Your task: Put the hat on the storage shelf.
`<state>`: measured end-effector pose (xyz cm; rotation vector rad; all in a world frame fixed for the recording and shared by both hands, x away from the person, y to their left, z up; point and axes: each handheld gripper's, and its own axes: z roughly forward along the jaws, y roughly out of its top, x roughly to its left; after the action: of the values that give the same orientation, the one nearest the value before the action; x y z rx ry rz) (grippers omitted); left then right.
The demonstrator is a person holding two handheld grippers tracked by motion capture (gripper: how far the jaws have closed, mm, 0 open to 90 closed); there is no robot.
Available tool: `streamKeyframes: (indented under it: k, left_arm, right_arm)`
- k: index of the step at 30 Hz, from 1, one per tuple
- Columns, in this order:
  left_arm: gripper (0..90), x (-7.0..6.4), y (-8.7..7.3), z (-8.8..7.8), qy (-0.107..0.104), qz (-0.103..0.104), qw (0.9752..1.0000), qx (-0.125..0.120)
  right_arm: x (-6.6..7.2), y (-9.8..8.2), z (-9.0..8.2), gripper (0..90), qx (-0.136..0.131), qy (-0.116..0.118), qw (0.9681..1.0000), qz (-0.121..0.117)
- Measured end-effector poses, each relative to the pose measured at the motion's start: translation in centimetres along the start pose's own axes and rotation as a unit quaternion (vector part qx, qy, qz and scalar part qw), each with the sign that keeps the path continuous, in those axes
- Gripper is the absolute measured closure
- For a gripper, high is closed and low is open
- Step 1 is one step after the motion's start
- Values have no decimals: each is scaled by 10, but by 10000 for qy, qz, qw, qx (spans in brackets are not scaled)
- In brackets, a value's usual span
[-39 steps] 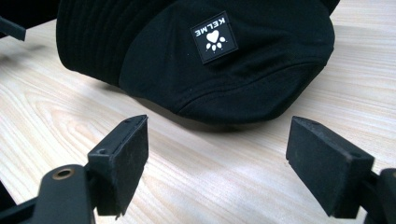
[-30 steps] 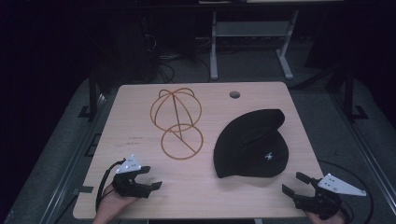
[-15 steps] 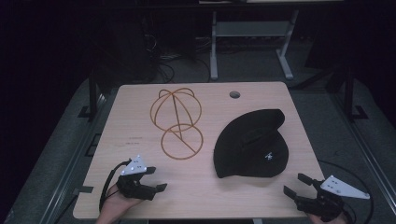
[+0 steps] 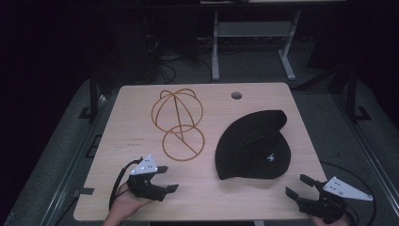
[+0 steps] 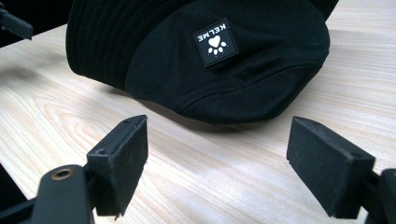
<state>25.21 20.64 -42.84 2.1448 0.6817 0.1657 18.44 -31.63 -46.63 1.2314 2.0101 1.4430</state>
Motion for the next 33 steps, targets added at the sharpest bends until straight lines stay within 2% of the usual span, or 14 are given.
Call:
streamKeyframes:
  k: [12,22,31,33]
  left_arm:
    - [216,-15,18,21,-233,247,9994,71]
    - [217,-33,44,48,-465,625,9968,160]
    - [221,-41,56,63,-598,809,9947,211]
    - [225,-43,58,66,-625,794,9946,221]
  right_arm:
    - [1,0,1,201,-10,44,10000,-32]
    - [2,1,2,199,-9,88,9999,-59]
    - [2,1,1,199,-50,92,9999,-38]
    - [1,1,1,199,-56,93,9999,-34]
